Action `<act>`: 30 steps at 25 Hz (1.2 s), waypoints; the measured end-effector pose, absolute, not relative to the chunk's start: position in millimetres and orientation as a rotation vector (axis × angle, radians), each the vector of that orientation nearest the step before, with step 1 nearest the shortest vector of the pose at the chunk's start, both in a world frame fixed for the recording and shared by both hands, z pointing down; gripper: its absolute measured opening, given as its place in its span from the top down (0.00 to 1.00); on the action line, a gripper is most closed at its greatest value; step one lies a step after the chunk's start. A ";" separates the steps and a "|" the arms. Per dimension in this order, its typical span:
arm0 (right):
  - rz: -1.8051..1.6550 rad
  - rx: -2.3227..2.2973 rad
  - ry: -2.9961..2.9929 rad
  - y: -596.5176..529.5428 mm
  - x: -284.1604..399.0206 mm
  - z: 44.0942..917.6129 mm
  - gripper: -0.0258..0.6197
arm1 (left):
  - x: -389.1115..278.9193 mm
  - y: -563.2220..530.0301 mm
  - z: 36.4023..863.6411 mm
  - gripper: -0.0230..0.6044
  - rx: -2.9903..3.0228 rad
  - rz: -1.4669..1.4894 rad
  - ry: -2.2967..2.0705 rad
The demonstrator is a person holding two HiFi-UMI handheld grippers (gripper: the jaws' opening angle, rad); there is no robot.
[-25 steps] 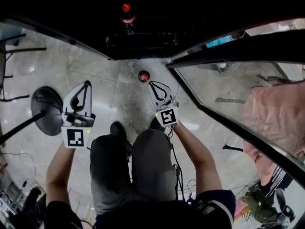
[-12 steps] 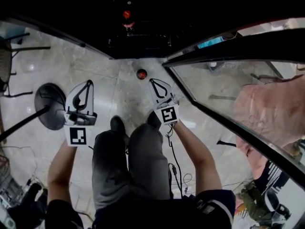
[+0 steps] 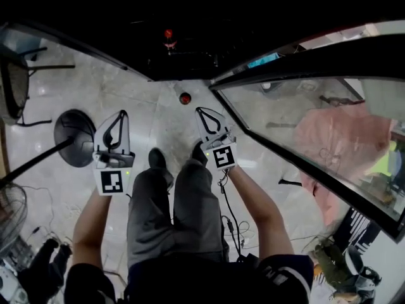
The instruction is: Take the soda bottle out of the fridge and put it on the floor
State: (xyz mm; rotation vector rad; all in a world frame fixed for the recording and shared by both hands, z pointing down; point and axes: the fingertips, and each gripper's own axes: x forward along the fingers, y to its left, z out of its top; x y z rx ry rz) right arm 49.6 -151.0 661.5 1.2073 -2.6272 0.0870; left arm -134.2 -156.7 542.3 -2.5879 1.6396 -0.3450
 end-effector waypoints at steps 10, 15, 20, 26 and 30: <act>0.133 1.254 -2.665 -150.5 39.9 532.0 0.93 | -130.6 -157.5 446.7 0.93 -2.595 -0.319 1.705; 0.147 1.293 -2.668 -157.5 41.1 485.7 0.93 | -129.8 -165.8 409.8 0.93 -2.584 -0.295 1.724; 0.142 1.291 -2.669 -158.3 44.8 442.3 0.93 | -122.9 -169.1 373.2 0.93 -2.585 -0.295 1.733; 0.132 1.319 -2.703 -152.4 49.9 373.8 0.93 | -113.7 -164.4 327.3 0.93 -2.605 -0.269 1.754; 0.160 1.354 -2.726 -146.4 53.0 322.7 0.93 | -113.8 -155.3 290.8 0.93 -2.603 -0.244 1.774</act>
